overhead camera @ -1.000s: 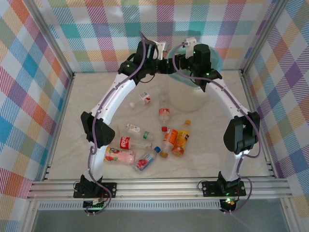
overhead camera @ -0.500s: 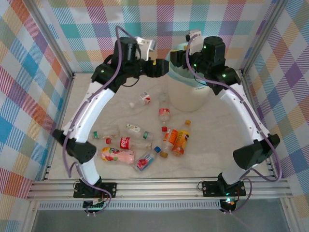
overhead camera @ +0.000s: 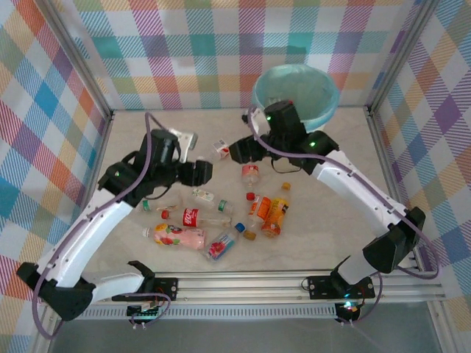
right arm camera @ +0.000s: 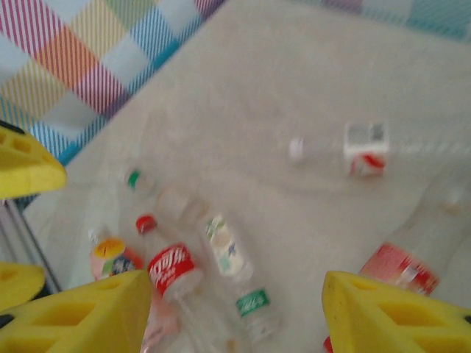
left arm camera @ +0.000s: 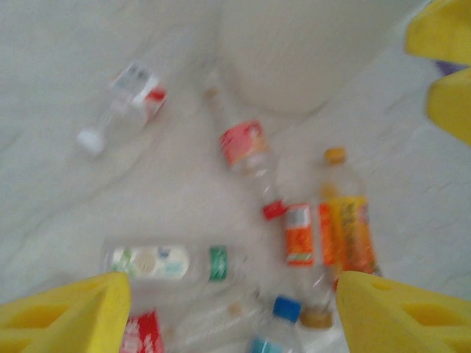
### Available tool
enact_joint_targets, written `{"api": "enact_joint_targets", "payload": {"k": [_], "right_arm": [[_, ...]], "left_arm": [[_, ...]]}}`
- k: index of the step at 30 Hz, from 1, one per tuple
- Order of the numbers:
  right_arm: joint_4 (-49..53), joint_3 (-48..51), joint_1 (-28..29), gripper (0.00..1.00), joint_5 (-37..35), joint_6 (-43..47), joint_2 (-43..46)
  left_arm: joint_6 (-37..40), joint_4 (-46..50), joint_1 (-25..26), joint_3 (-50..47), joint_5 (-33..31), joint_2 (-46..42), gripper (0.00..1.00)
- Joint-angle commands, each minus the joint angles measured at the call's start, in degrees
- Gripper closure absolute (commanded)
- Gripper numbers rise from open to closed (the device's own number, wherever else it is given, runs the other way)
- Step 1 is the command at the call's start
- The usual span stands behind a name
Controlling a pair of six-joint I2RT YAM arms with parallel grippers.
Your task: Put the plastic bottles in the bin
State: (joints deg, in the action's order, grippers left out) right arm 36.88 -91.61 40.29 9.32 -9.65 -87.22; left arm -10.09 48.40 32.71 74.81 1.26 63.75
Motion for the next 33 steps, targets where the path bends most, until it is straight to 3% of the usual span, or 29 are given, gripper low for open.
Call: {"api": "enact_joint_targets", "payload": {"k": [1, 7, 12, 22, 33], "right_arm": [[4.12, 2.77, 1.06, 0.38, 0.16, -3.68, 0.19], [5.92, 14.21, 0.71, 0.36, -8.52, -12.81, 5.5], [6.79, 24.37, -4.2, 0.34, -11.02, -17.3, 11.55], [-3.95, 39.75, -19.3, 0.34, -2.37, -19.05, 17.0], [-18.92, 46.46, -26.58, 0.35, 5.38, -22.23, 10.7]], "left_arm": [[-3.81, 2.56, -0.45, -5.47, -3.4, -4.67, 0.26], [-3.48, -1.91, -0.24, -14.6, 3.44, -8.93, 0.27], [-2.66, -6.51, 2.4, -17.3, 6.33, -7.02, 0.28], [-1.43, -15.9, 14.85, -14.52, 4.4, 5.48, 0.28], [0.43, -16.17, 25.18, -5.41, -0.74, 20.34, 0.28]]}}
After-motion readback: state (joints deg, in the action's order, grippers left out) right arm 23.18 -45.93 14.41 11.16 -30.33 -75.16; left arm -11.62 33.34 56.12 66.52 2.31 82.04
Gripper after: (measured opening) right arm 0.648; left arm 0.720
